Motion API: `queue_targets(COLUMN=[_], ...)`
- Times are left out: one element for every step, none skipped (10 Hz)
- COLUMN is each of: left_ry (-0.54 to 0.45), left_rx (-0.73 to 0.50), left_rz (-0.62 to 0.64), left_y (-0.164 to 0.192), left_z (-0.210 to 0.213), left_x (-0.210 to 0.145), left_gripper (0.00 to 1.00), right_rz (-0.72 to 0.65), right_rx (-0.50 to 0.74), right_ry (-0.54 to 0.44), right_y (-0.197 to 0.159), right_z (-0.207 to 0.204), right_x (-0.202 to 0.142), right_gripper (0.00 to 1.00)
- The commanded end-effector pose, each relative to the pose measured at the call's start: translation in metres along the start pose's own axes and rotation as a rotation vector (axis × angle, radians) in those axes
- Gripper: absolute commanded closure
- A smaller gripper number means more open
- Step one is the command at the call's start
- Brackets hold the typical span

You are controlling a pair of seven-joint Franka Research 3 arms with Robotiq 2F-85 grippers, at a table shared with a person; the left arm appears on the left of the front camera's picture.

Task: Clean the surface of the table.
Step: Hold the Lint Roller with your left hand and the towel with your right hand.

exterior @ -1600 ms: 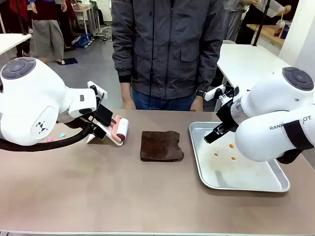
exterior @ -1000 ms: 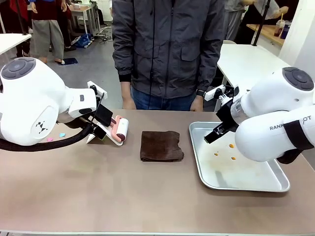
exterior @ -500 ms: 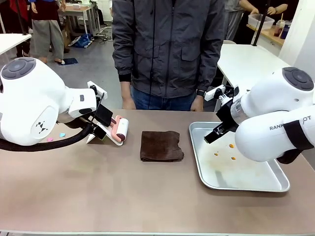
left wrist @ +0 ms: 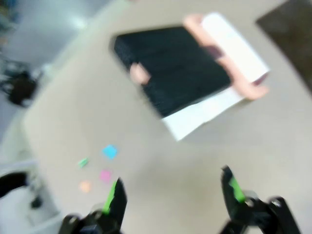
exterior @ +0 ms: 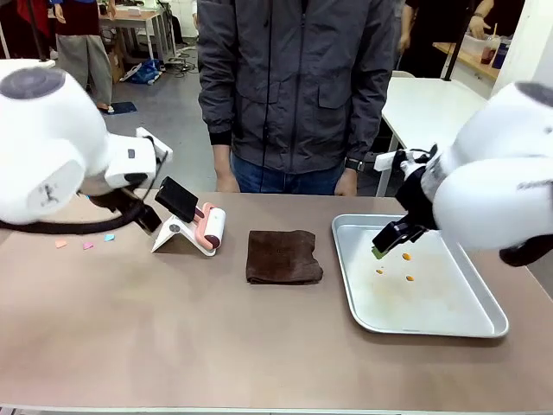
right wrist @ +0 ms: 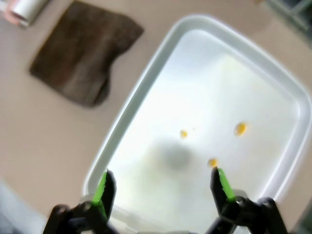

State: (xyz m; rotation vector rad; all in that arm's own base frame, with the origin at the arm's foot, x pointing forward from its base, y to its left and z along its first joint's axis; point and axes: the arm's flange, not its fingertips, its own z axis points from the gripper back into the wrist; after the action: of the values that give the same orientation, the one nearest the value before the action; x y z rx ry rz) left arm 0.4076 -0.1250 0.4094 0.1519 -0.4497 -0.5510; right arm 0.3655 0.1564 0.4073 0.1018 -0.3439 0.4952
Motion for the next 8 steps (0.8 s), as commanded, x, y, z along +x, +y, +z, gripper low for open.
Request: queue_targets(left_ry=[0.094, 0.187, 0.276, 0.106, 0.106, 0.106, 0.106, 0.106], left_rx=[0.081, 0.073, 0.040, 0.082, 0.082, 0.082, 0.082, 0.082], left_rz=[0.161, 0.207, 0.271, 0.137, 0.137, 0.137, 0.137, 0.137], left_y=[-0.009, 0.000, 0.009, 0.008, 0.008, 0.008, 0.008, 0.008], left_z=[0.043, 0.059, 0.074, 0.049, 0.049, 0.049, 0.049, 0.049], left_x=[0.028, 0.042, 0.062, 0.019, 0.019, 0.019, 0.019, 0.019], left_gripper=[0.00, 0.00, 0.00, 0.00, 0.00, 0.00, 0.00, 0.00], right_rz=[-0.165, -0.230, -0.324, -0.420, -0.212, -0.212, -0.212, -0.212], right_rx=[0.103, 0.153, 0.167, 0.059, 0.147, 0.147, 0.147, 0.147], right_ry=[0.031, 0.030, -0.006, -0.032, 0.041, 0.041, 0.041, 0.041], right_y=[-0.005, -0.013, -0.029, -0.043, -0.015, -0.015, -0.015, -0.015], right_z=[0.052, 0.066, 0.076, 0.072, 0.067, 0.067, 0.067, 0.067], right_x=[-0.012, -0.023, -0.036, -0.041, -0.024, -0.024, -0.024, -0.024], right_gripper=[0.00, 0.00, 0.00, 0.00, 0.00, 0.00, 0.00, 0.00])
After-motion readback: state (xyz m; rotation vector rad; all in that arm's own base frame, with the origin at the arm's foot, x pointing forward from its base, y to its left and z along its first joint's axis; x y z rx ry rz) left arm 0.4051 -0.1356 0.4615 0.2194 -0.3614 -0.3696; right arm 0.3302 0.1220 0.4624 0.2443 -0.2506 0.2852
